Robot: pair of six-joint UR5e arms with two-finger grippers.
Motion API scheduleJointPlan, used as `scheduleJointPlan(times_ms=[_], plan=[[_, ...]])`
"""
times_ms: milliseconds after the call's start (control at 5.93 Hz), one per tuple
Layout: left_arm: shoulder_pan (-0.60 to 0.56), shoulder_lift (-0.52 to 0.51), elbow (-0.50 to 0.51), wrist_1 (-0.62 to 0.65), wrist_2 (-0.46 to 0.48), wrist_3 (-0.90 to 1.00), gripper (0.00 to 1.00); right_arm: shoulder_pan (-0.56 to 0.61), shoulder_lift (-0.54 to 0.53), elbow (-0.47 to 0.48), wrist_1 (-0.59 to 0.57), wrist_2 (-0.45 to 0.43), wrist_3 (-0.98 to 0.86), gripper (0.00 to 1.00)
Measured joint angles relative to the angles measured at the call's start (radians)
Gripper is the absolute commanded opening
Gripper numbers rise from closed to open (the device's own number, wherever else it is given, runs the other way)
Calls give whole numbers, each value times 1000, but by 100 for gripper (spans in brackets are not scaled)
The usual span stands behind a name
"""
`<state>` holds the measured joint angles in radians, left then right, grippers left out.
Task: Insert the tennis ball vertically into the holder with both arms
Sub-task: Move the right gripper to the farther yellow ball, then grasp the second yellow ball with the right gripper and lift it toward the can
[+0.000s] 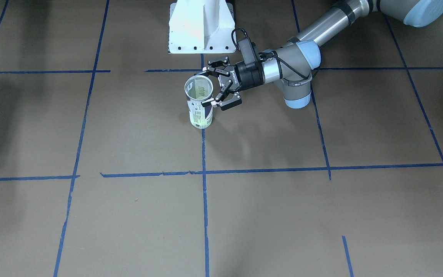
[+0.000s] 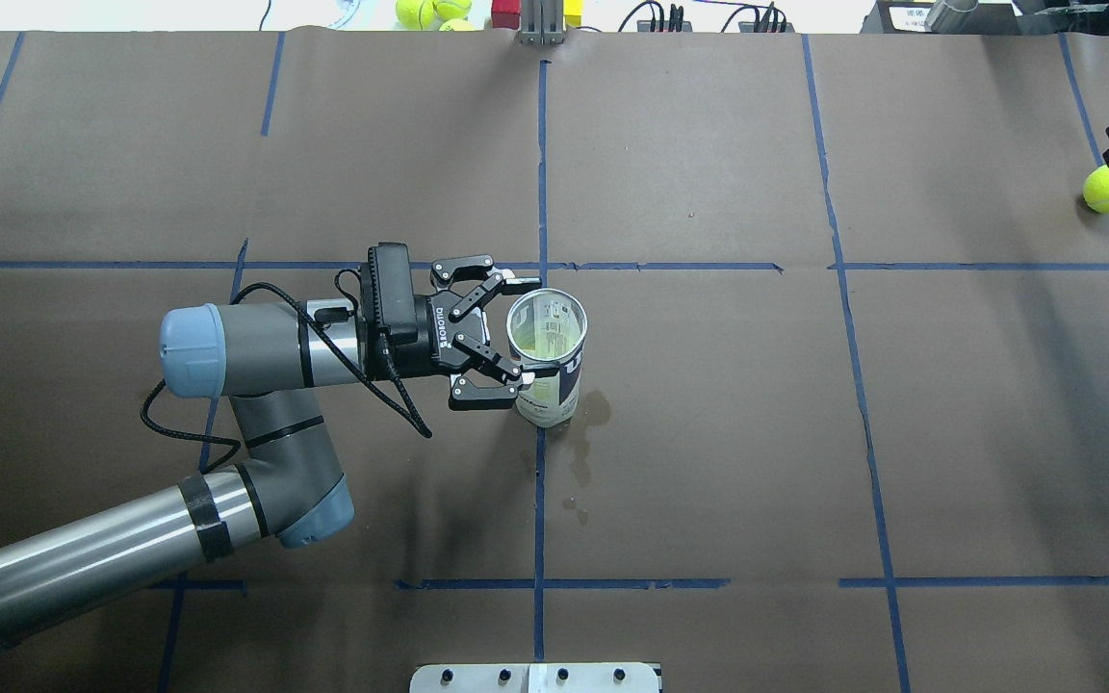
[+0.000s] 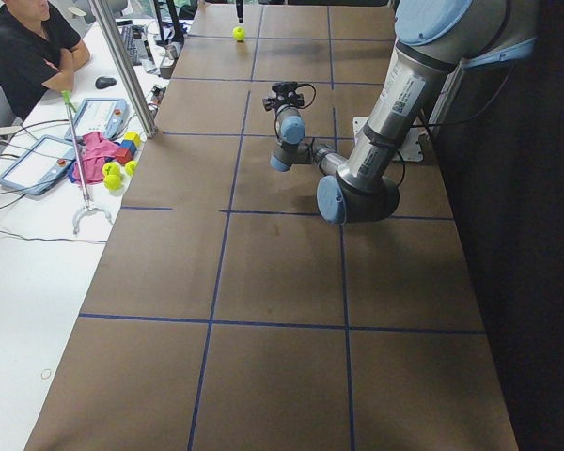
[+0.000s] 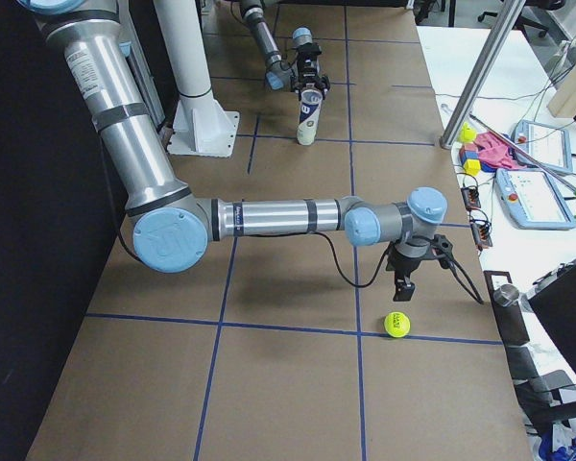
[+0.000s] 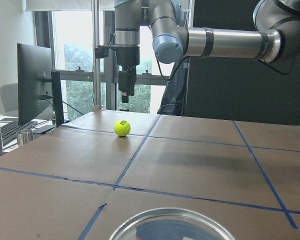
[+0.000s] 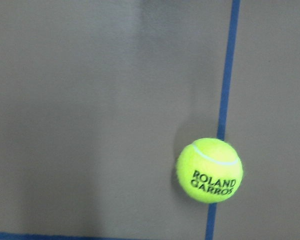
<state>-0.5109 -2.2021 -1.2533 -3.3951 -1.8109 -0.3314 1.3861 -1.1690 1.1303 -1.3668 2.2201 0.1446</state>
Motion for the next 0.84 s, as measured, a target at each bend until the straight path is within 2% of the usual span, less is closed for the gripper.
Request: scheduleJointPlan(times_ms=[169, 843], plan=[[0, 3, 0, -1, 1, 0, 96, -3, 8, -79, 66, -7, -12, 99], [0, 10, -1, -3, 1, 0, 98, -52, 12, -165, 163, -85, -9, 99]])
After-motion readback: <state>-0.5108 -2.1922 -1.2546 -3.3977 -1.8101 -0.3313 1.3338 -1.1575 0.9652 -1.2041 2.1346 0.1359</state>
